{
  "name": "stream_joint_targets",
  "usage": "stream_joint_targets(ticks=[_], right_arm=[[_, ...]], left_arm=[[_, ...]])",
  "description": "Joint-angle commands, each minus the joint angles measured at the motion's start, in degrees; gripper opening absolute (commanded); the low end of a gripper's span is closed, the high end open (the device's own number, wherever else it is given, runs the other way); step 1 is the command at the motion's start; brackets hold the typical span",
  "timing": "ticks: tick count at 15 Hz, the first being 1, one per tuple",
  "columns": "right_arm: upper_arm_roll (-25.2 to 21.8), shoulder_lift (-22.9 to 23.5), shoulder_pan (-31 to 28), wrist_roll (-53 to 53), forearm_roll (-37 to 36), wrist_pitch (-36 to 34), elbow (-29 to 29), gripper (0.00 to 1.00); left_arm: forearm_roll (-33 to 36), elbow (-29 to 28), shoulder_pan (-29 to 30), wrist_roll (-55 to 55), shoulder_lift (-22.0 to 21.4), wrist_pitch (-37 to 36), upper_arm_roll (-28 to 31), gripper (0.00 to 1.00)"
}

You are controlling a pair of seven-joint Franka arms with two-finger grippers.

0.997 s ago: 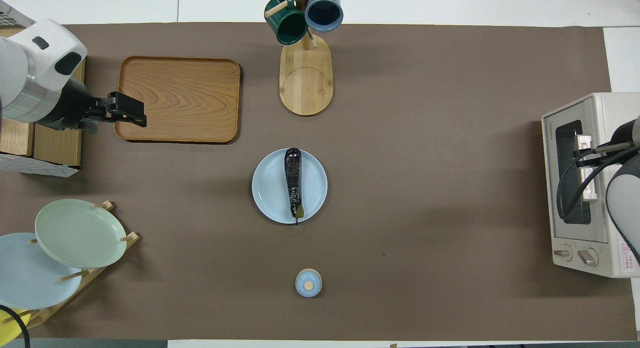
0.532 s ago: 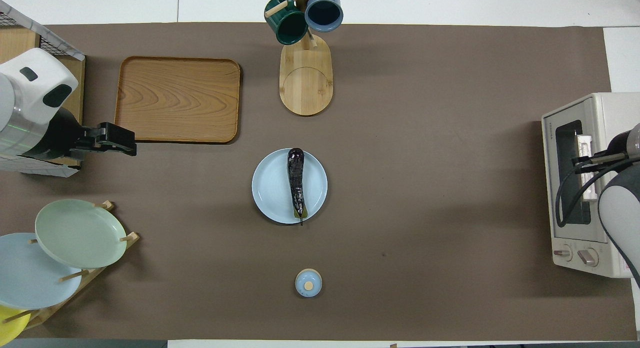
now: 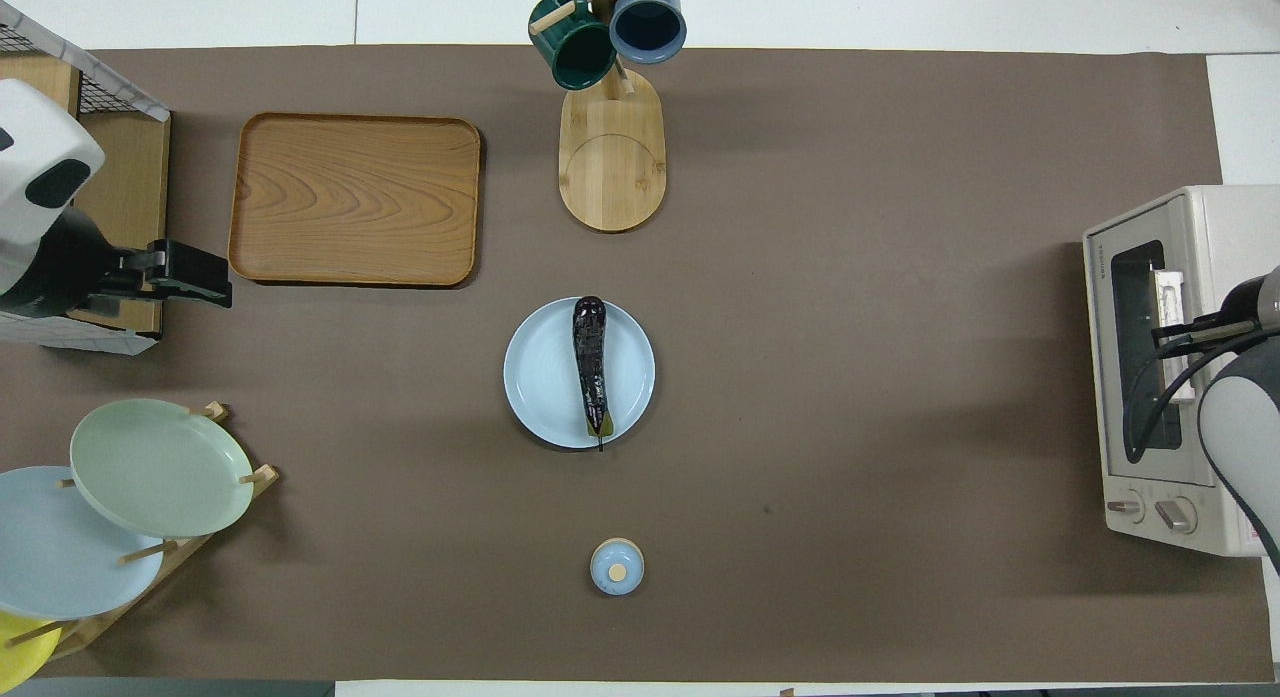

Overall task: Put eggplant into oven
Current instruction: 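Hook the oven door with the right gripper and pull it open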

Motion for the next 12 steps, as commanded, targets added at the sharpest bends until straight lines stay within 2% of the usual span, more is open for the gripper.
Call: stream_joint_targets(ticks=[1,7,12], right_arm=[[0.24,-0.47,-0.6,-1.07,-0.44,2.7,-3.07,0.0],[0.42,-0.47,0.45,1.21,0.35,2.44,-4.04,0.0],[0.42,1.28,7.21,9.03,0.43,4.8,-5.62,0.0]], left_arm=[[1.61,3.72,-0.34,1.85,0.98,-6.46,0.01,1.0],[-2.44,1.69,0.54,1.32,-0.16,-7.53,0.45,1.0],[-2.44,1.43,0.72,1.32,-0.07,-3.49,0.45,1.0]])
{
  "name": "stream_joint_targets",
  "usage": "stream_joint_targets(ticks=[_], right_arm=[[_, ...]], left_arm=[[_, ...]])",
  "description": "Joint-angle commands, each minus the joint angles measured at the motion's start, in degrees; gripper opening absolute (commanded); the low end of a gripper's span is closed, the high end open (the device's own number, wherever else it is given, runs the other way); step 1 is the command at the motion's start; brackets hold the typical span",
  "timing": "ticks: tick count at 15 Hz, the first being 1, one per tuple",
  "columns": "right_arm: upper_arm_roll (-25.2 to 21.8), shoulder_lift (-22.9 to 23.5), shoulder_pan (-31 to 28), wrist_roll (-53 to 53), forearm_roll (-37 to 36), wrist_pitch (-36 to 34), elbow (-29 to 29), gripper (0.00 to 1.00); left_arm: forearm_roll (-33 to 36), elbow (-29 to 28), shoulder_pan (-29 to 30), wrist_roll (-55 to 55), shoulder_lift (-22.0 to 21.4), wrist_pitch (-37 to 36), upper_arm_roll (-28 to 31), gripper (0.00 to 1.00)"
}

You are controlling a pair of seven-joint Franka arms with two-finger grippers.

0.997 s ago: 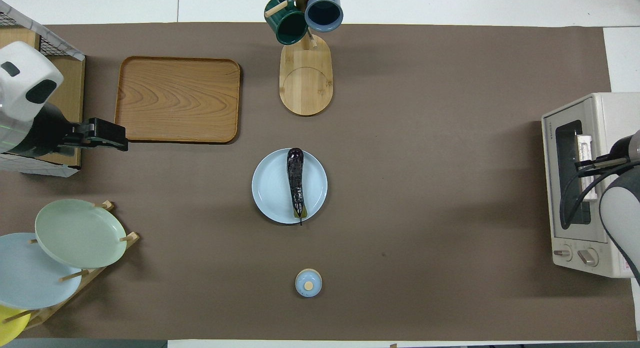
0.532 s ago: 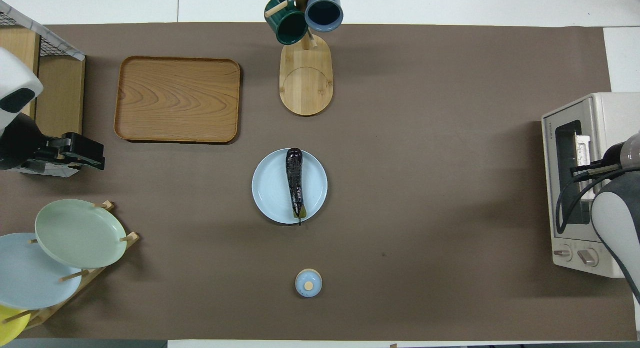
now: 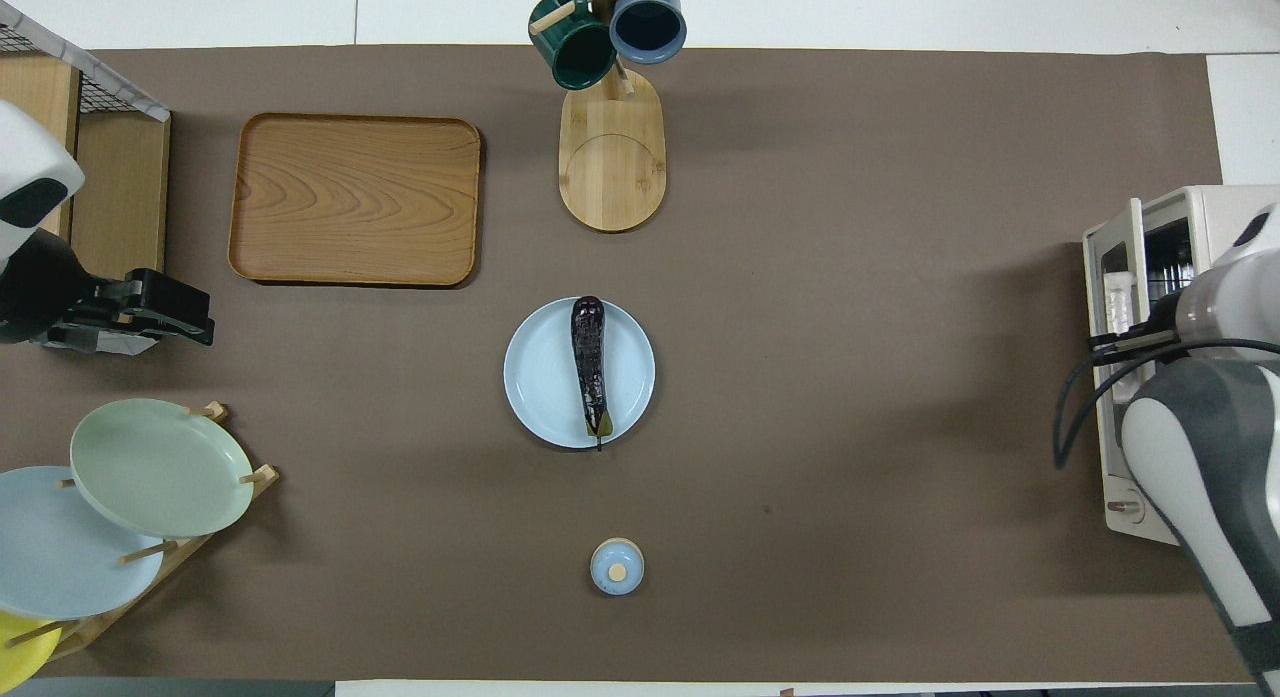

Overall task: Put eggplant into oven
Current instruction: 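Hook the oven door with the right gripper and pull it open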

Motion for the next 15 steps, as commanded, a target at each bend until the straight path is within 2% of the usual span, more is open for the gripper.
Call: stream_joint_targets(ticks=[1,6,15], right_arm=[[0.04,1.41,3.02,4.38,0.26,4.0,-2.9,0.0],[0.04,5.1,3.9,5.8,3.16,8.93,-3.96,0.0],[0.12,5.29,4.34,7.29,4.83,15.52,-8.7,0.0]], left_arm=[[-0.94,-0.4,0.54,0.55,-0.11,2.58,0.0,1.0],[-0.85,-0.32,1.24,1.08,0.06,3.11,-0.08,1.0],[-0.59,-0.32,1.15,1.08,-0.11,2.93,-0.08,1.0]])
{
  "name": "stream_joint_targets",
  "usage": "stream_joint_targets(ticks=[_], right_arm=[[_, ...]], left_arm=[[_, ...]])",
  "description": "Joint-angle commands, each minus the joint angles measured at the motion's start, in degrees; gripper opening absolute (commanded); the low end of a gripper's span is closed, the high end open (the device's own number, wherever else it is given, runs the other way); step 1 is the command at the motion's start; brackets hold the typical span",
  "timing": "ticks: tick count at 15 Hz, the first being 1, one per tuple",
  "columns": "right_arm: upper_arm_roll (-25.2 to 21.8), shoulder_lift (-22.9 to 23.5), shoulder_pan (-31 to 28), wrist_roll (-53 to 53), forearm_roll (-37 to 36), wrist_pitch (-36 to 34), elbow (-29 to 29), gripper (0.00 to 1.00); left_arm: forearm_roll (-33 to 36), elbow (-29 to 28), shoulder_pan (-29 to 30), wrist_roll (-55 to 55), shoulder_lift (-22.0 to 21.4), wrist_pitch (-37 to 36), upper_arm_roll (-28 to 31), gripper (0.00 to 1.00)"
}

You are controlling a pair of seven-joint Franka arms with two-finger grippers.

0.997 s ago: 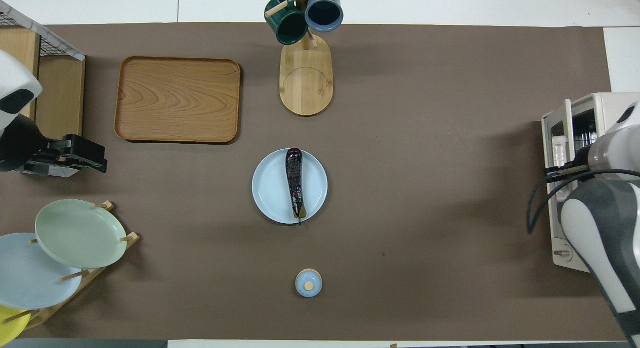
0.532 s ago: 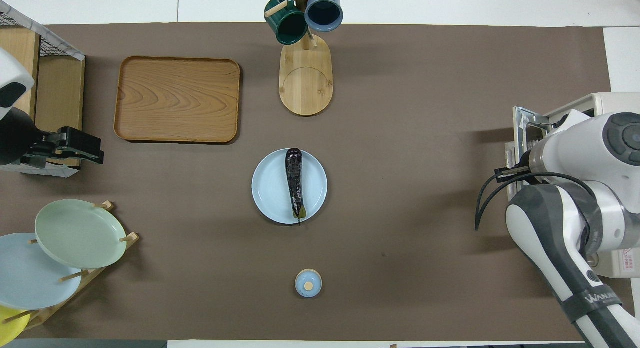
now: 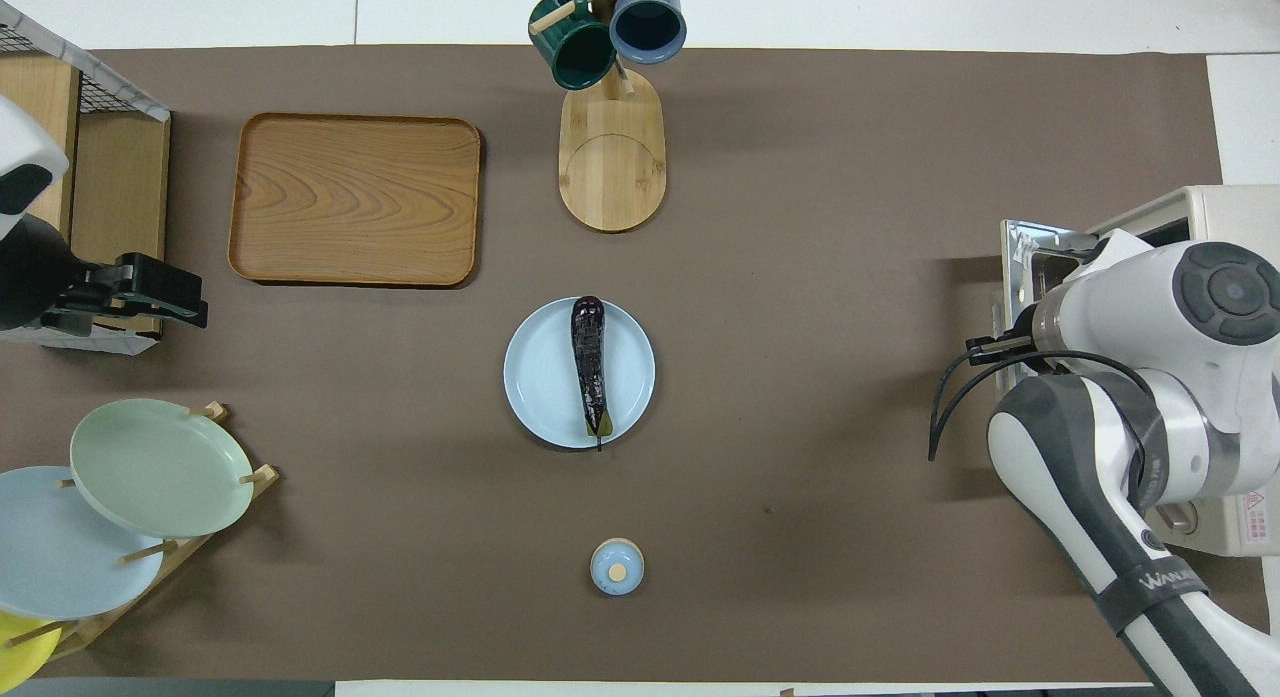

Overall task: Put eggplant into oven
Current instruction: 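Hook the oven door with the right gripper and pull it open, then move the right gripper to the plate and grasp its rim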

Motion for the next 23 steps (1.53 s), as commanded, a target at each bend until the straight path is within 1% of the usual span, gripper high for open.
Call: stream_joint_targets(ticks=[1,3,6,10,12,14,16,17,18,20,21,23], right_arm=[[-0.32,-0.28,0.33,2.29,0.53,3.04,-2.56,0.0],[-0.32,-0.46,2.44,5.8,1.15,3.05,-3.09,0.0],[-0.32,-0.55,4.9,7.22,1.76,2.87,-2.92,0.0],[0.11,-0.02,6.57,6.52,7.64,-1.6,0.15,0.0],[0.9,-0.45,11.56,6.43,8.35,-2.22,1.12,0.0],[0.99,0.07,15.78,7.21,8.35,-2.31,4.1,0.0],[0.99,0.68,20.01,10.97,8.36,-1.35,5.16,0.0],[0.99,1.56,21.76,13.43,8.35,-1.52,6.91,0.26],[0.99,3.3,24.13,14.76,8.35,-2.39,10.06,0.47],[0.99,5.77,28.09,19.32,8.35,-5.28,16.12,0.47],[0.99,8.05,30.02,23.18,7.92,-8.26,20.77,0.47],[0.99,12.35,33.46,29.51,7.56,-11.96,28.25,0.47]], left_arm=[[-0.4,-0.31,0.69,1.07,-0.18,0.76,-0.18,1.0],[-0.4,-0.31,0.78,1.07,-0.18,0.67,-0.18,1.0],[-0.4,-0.23,0.86,0.98,-0.18,0.67,-0.26,1.0],[-0.4,-0.14,1.57,1.07,-0.09,0.58,-0.44,1.0],[-0.4,-0.14,1.48,0.98,-0.09,0.49,-0.44,1.0],[-0.4,-0.14,1.57,0.98,-0.09,0.49,-0.53,1.0],[-0.4,-0.14,1.57,0.98,-0.09,0.58,-0.53,1.0],[-0.4,-0.22,1.57,1.07,-0.26,0.58,-0.53,1.0],[-0.4,-0.31,1.48,1.07,-0.27,0.49,-0.44,1.0],[-0.4,-0.4,1.48,0.81,-0.27,0.49,-0.53,1.0],[-0.4,-0.4,1.57,0.81,-0.35,0.4,-0.44,1.0],[-0.4,-0.4,1.66,0.81,-0.35,0.4,-0.35,1.0]])
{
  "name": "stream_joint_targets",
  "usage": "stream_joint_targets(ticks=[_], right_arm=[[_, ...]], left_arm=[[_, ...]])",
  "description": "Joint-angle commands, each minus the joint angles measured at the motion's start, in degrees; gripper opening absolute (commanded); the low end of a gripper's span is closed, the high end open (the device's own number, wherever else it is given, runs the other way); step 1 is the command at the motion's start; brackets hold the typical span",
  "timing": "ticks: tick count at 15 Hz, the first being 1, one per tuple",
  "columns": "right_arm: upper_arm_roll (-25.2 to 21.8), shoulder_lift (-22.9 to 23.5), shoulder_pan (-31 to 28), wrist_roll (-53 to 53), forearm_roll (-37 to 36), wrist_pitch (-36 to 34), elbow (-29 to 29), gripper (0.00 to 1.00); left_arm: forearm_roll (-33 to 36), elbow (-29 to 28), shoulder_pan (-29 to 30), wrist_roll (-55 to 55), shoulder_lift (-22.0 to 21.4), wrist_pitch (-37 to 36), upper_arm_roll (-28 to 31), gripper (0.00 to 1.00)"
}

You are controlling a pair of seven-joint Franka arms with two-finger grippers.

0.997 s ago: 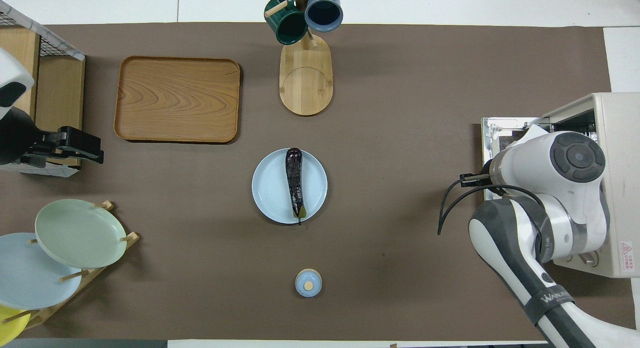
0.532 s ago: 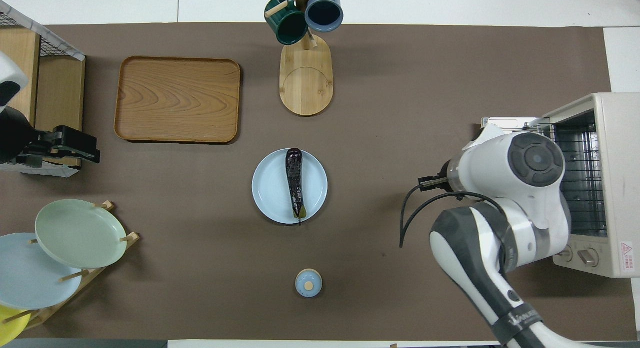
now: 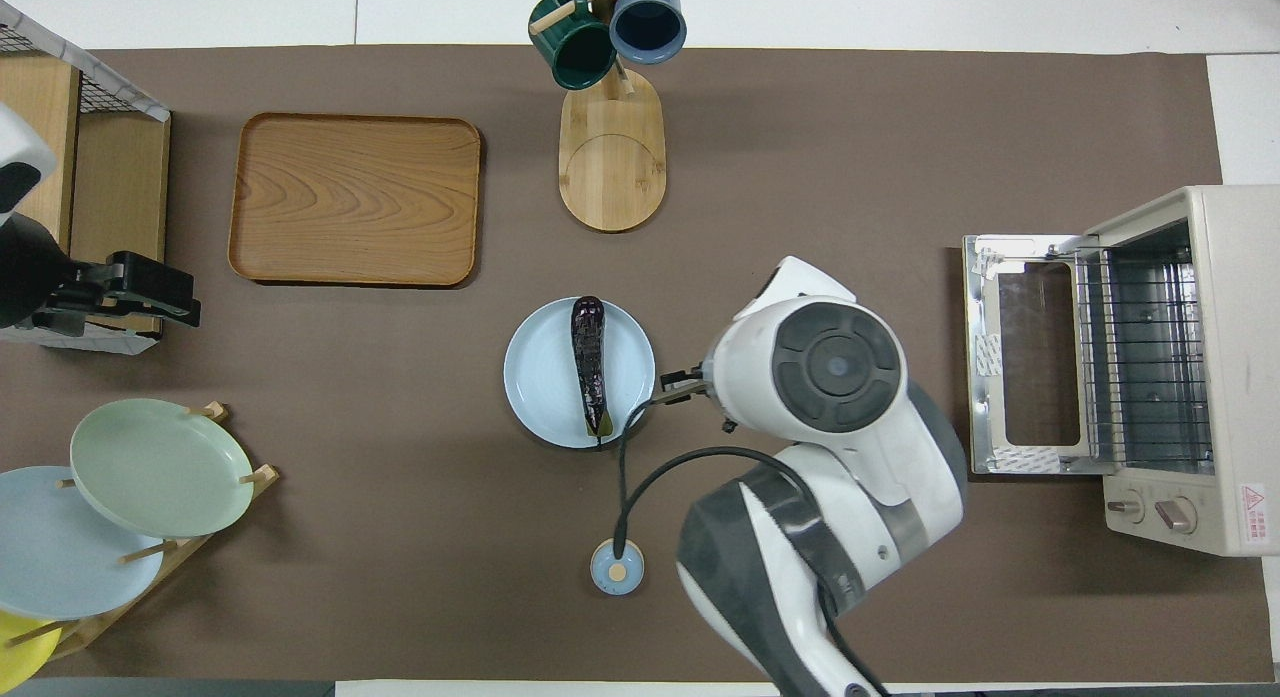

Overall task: Put eggplant into oven
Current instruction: 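Move the right gripper to the plate and grasp its rim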

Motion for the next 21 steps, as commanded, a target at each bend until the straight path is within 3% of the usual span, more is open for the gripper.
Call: stream_joint_targets(ticks=[1,4,8,10,17,21], right_arm=[[-0.27,8.16,3.62,7.71,0.25,-5.43,12.41,0.48],[-0.27,12.29,6.96,12.99,-0.71,-5.96,18.04,0.49],[-0.27,22.84,11.71,23.02,-3.35,-4.74,27.8,0.53],[-0.27,23.91,11.98,23.56,-3.44,-1.15,28.08,0.57],[-0.27,28.65,13.38,23.82,-3.44,10.99,25.62,0.57],[-0.27,30.77,14.97,24.0,-7.13,12.14,25.0,0.45]], left_arm=[[-0.4,-0.4,0.98,0.79,-0.35,0.4,-0.33,1.0],[-0.4,-0.4,0.9,0.79,-0.35,0.4,-0.33,1.0],[-0.4,-0.4,0.98,0.7,-0.35,0.4,-0.33,1.0],[-0.4,-0.4,0.98,0.79,-0.35,0.4,-0.33,1.0],[-0.4,-0.4,0.98,0.7,-0.35,0.4,-0.33,1.0],[-0.4,-0.4,0.98,0.7,-0.35,0.4,-0.33,1.0]])
